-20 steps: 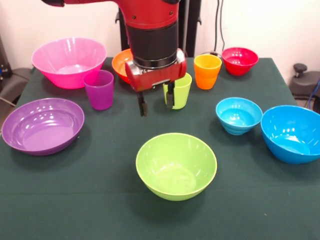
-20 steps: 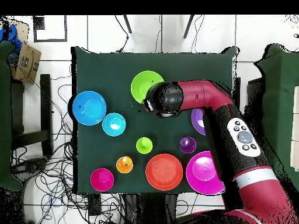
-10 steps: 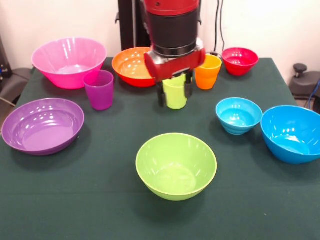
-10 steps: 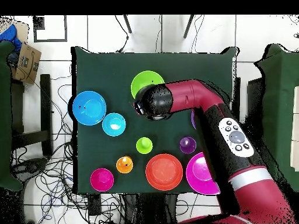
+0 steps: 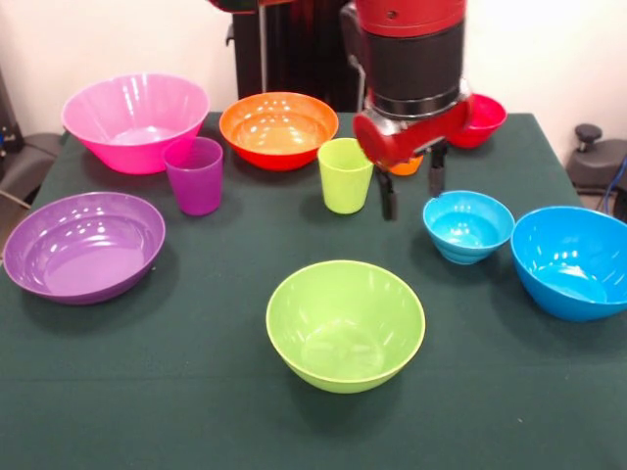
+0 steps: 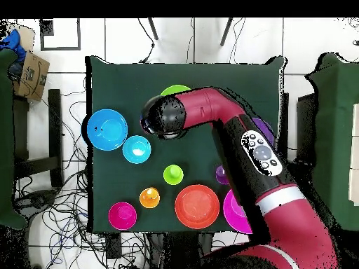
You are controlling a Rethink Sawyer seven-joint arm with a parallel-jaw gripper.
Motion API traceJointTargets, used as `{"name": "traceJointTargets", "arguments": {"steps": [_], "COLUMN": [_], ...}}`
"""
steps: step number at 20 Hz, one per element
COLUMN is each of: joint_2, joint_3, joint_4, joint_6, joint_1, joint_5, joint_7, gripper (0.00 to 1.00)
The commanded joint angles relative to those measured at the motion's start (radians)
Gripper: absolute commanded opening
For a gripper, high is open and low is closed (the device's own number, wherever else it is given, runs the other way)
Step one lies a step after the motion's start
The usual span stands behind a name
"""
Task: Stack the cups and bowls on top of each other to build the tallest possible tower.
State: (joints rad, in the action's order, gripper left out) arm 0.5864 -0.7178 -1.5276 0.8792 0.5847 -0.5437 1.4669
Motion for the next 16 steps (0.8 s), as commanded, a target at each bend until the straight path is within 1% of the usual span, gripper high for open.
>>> {"name": "traceJointTargets", "arguments": {"steps": [1,6,10,12,13,14,15,16], "joint_2": [-0.076,-0.114,-0.123,-0.112,-0.110,-0.098,-0.094,-0.092], "joint_3": [-0.042,-0.042,-0.046,-0.044,-0.034,-0.015,0.008,0.016], "joint_4": [0.128,0.198,0.243,0.246,0.259,0.260,0.281,0.288], "joint_6": [0.127,0.175,0.218,0.219,0.222,0.226,0.243,0.237], "joint_1": [-0.043,-0.050,-0.055,-0.054,-0.059,-0.066,-0.078,-0.082], "joint_5": [-0.040,-0.034,-0.027,-0.023,-0.022,-0.024,-0.028,-0.027], "joint_7": [-0.275,-0.284,-0.287,-0.264,-0.237,-0.187,-0.142,-0.112], "gripper": [1.00,1.00,1.00,1.00,1.00,1.00,1.00,1.00]}}
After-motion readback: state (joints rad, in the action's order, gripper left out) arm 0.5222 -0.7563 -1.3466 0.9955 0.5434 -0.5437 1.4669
